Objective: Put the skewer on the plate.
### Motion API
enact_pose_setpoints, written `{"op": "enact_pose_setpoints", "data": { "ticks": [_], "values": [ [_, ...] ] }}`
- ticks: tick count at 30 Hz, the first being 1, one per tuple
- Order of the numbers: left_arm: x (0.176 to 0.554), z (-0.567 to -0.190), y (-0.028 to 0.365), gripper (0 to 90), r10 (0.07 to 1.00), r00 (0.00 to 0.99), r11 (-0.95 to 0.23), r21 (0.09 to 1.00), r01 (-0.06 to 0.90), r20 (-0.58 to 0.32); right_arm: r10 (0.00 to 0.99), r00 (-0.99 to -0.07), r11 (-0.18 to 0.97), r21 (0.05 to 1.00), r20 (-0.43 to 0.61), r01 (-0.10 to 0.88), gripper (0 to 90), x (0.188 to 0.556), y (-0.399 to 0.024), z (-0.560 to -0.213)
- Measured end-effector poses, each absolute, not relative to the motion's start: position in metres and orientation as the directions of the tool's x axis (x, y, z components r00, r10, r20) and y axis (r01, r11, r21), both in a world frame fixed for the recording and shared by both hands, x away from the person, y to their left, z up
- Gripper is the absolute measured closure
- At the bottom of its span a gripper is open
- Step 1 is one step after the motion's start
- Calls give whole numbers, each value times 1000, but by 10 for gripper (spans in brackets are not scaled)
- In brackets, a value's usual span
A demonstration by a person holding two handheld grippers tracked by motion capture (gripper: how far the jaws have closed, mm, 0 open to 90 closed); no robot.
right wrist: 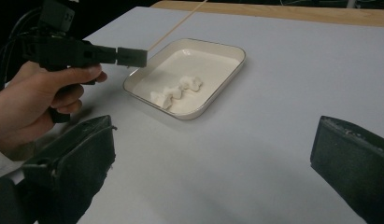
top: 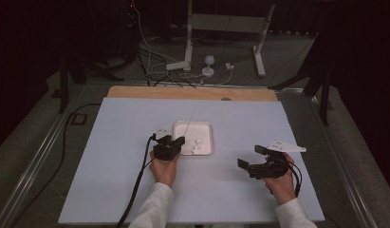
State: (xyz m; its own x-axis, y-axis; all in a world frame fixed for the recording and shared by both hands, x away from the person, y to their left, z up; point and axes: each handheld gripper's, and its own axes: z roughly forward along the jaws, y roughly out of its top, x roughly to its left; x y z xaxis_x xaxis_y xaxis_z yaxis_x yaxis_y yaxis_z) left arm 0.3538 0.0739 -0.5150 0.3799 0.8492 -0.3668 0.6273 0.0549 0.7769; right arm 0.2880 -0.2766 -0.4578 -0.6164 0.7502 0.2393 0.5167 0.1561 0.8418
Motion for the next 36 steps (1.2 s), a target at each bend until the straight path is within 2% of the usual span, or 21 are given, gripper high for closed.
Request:
{"op": "enact_pose_setpoints", "data": {
  "ticks": [4, 9, 14, 19, 21, 29, 36],
  "values": [
    [355, -519, 72, 870, 856, 357, 63, 762, 645, -373, 750, -617, 156, 841, 240, 517, 0, 288, -277, -458],
    [355, -519, 70, 656, 835, 372, 73, 752, 655, -405, 752, -614, 154, 841, 240, 518, 0, 288, -278, -458],
    [353, -513, 74, 554, 806, 395, 104, 762, 639, -441, 751, -616, 157, 842, 238, 517, 0, 288, -277, -458],
    [350, -502, 85, 442, 795, 420, 103, 779, 618, -438, 752, -613, 153, 842, 241, 518, 0, 287, -278, -459],
    [348, -496, 92, 368, 784, 431, 103, 779, 619, -446, 754, -613, 156, 841, 238, 518, 0, 287, -278, -459],
    [327, -469, 125, 172, 787, 498, 54, 843, 535, -366, 759, -610, 155, 845, 230, 512, 0, 283, -280, -461],
    [306, -454, 152, 60, 799, 535, -3, 889, 459, -274, 763, -614, 164, 859, 201, 485, 0, 278, -281, -462]
  ]
}}
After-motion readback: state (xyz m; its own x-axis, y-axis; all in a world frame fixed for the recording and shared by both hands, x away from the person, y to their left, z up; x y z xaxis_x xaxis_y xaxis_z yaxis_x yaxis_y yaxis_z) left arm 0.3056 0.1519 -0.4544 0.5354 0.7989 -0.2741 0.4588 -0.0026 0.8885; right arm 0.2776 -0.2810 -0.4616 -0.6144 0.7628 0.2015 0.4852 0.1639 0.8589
